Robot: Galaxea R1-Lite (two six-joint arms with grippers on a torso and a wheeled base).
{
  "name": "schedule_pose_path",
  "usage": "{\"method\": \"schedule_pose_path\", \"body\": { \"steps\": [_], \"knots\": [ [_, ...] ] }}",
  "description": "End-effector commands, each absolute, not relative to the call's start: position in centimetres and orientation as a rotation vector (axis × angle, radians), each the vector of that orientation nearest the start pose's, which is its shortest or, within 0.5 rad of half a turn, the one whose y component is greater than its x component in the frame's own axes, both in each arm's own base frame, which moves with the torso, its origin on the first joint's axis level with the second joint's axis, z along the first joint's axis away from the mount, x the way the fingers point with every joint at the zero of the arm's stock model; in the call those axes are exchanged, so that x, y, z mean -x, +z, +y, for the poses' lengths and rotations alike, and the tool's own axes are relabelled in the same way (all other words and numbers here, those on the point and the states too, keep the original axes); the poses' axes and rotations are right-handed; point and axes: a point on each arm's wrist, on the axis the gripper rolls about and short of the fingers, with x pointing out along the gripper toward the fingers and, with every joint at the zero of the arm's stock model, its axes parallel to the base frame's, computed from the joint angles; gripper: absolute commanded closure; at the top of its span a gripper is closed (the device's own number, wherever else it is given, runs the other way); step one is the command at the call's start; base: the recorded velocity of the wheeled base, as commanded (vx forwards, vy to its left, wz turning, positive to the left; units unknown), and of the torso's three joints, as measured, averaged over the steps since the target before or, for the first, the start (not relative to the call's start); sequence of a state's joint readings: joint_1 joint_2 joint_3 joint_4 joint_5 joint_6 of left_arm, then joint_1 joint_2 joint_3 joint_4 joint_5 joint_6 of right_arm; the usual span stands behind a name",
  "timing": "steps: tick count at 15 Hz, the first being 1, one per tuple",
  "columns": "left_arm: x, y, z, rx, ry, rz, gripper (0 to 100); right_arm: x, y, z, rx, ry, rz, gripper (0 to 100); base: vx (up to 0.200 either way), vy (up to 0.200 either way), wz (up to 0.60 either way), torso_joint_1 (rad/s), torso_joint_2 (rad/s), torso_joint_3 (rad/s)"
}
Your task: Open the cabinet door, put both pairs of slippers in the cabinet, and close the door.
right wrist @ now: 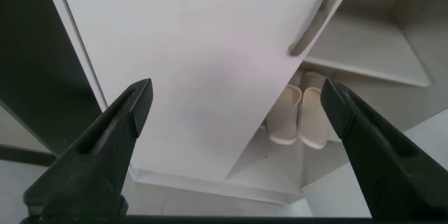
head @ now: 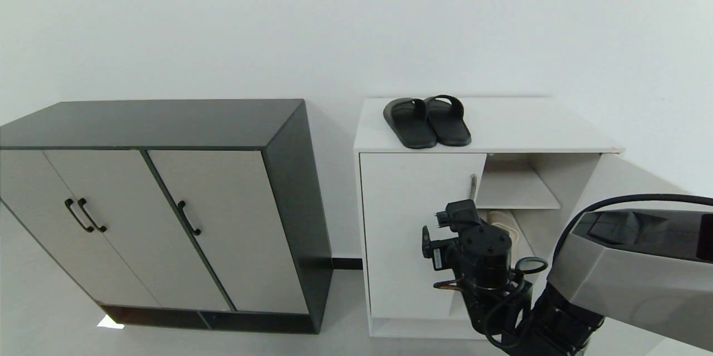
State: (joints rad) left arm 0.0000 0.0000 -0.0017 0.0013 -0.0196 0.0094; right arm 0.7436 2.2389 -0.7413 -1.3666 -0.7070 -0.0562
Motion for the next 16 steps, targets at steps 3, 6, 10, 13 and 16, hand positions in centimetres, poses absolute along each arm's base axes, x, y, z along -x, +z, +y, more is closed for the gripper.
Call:
{"method": "schedule_pose_path", "body": {
  "steps": [3, 6, 10, 13, 16],
  "knots": [
    [2.28, 7.58, -0.04, -0.009, -0.020, 0.001, 100, -28.20, 5.25, 24.04, 0.147, 0.041, 0.101, 0, 0.000, 0.000, 0.00, 0.245, -0.56, -0.320],
    [2.28, 7.58, -0.04, -0.009, -0.018, 0.001, 100, -28.20, 5.25, 24.04, 0.147, 0.041, 0.101, 0, 0.000, 0.000, 0.00, 0.258, -0.59, -0.329],
    [2.28, 7.58, -0.04, -0.009, -0.018, 0.001, 100, -28.16, 5.21, 24.01, 0.147, 0.043, 0.102, 0, 0.000, 0.000, 0.00, 0.246, -0.53, -0.292],
    [2.28, 7.58, -0.04, -0.009, -0.020, 0.001, 100, -28.09, 4.99, 24.00, 0.146, 0.066, 0.109, 0, 0.000, 0.000, 0.00, 0.181, -0.39, -0.216],
    [2.28, 7.58, -0.04, -0.009, -0.020, 0.001, 100, -28.29, 5.21, 23.90, 0.138, 0.067, 0.094, 0, 0.000, 0.000, 0.00, 0.173, -0.36, -0.194]
  ]
}}
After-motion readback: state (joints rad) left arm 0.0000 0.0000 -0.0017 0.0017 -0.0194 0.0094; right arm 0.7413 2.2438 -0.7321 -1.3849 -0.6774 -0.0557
